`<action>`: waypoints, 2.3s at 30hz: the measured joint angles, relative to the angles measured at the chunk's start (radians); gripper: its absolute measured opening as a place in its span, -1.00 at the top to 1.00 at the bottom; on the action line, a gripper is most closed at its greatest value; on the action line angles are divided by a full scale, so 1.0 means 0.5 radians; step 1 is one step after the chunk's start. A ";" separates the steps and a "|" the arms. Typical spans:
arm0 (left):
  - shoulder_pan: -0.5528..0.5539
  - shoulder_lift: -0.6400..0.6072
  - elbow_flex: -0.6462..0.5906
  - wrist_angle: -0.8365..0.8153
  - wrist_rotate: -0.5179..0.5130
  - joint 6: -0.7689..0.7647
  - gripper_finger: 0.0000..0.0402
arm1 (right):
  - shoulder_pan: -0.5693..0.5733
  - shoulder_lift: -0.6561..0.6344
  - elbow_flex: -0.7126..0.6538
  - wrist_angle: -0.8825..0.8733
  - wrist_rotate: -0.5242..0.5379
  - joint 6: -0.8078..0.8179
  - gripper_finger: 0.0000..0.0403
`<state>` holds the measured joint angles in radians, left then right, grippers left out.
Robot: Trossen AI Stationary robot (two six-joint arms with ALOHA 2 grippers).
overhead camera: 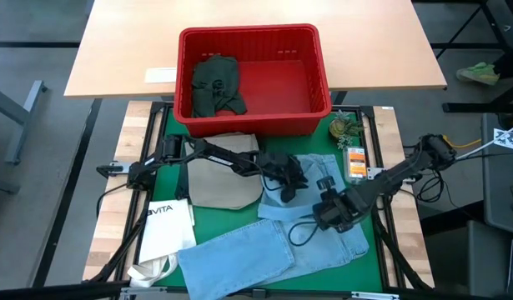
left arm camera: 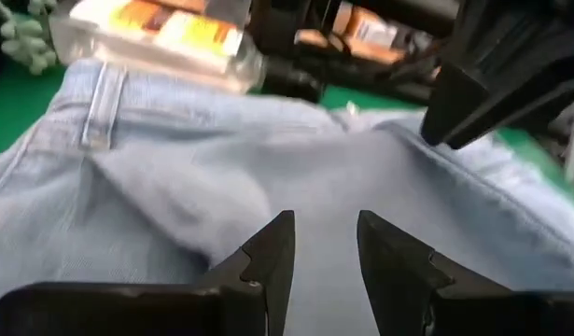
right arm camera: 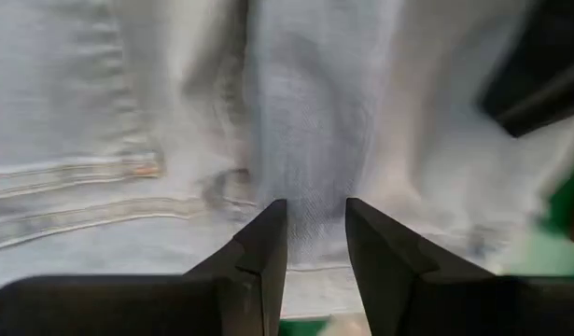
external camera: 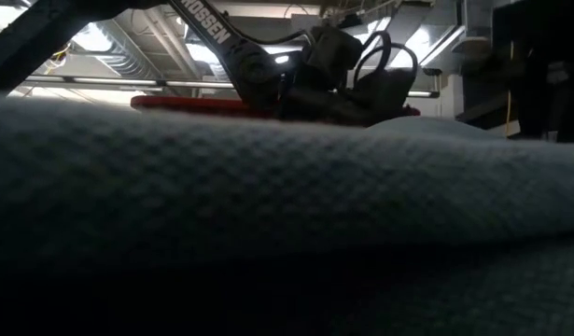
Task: Fold Laundry from Bin
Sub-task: Fold the light blue pants
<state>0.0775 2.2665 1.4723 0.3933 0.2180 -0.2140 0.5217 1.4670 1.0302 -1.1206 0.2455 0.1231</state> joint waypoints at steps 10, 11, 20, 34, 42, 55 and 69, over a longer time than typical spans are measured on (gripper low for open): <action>0.000 0.000 0.000 -0.141 -0.419 0.099 0.44 | -0.181 0.000 -0.138 0.271 -0.565 -0.149 0.44; 0.000 0.000 0.000 -0.149 -0.448 0.108 0.44 | -0.181 0.000 -0.136 0.273 -0.601 -0.140 0.44; 0.001 0.001 0.000 -0.220 -0.572 0.156 0.44 | -0.179 0.000 -0.136 0.273 -0.736 -0.076 0.44; -0.048 -0.181 0.210 -0.617 -0.337 0.437 0.44 | -0.179 -0.035 -0.156 0.260 -0.848 -0.048 0.44; -0.170 -0.374 0.293 -1.302 -0.299 0.696 0.44 | -0.178 -0.215 -0.132 0.246 -0.654 -0.069 0.44; -0.413 -0.469 0.300 -1.912 -0.290 0.386 0.44 | -0.179 -0.230 -0.108 0.624 -0.089 -0.147 0.44; -0.500 -0.465 0.299 -1.938 -0.565 0.334 0.41 | -0.180 -0.022 -0.108 0.749 -0.213 -0.160 0.44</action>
<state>-0.1722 2.0338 1.6218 -0.5758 -0.0644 -0.0471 0.4316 1.4559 0.9764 -0.7463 0.1392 0.0429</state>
